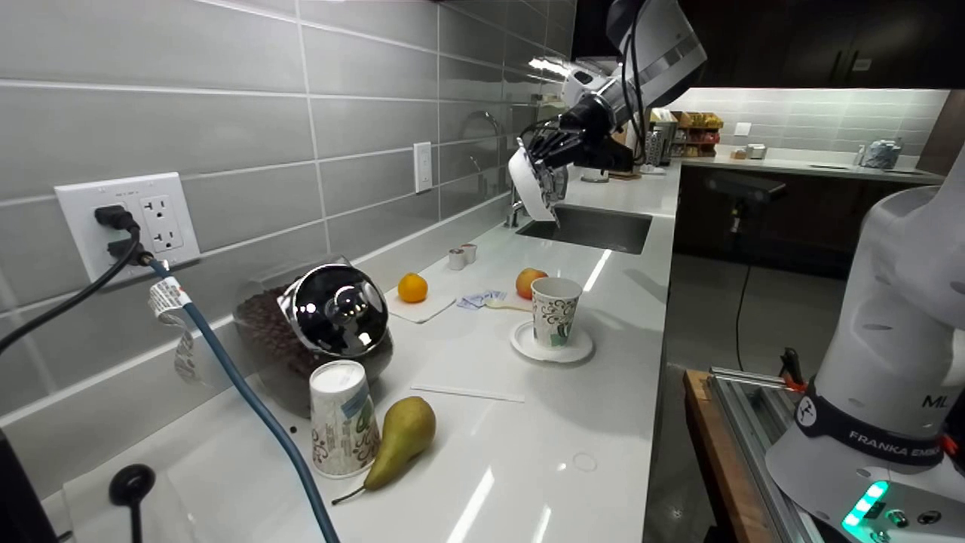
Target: Pour the contents in the bowl into the coffee cup.
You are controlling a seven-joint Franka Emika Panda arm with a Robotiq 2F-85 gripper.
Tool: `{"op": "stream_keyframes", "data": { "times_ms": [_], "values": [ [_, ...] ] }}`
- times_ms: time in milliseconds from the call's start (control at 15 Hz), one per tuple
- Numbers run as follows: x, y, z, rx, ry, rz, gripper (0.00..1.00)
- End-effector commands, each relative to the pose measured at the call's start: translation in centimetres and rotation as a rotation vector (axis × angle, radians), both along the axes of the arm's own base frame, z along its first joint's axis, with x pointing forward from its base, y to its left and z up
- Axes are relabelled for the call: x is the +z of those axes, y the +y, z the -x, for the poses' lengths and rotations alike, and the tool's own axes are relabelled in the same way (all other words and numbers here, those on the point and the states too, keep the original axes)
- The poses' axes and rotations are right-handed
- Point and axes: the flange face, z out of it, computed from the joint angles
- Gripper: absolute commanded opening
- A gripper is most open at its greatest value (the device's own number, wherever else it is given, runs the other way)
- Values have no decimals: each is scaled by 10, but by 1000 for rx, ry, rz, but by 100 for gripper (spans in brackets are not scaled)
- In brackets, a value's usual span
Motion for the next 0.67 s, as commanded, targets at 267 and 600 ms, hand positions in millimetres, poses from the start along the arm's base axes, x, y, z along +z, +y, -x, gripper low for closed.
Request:
{"op": "stream_keyframes", "data": {
  "times_ms": [267, 600],
  "values": [
    [-36, -2, -78, 43, 331, -65, 2],
    [-83, 6, -107, 4, 441, -43, 2]
  ]
}}
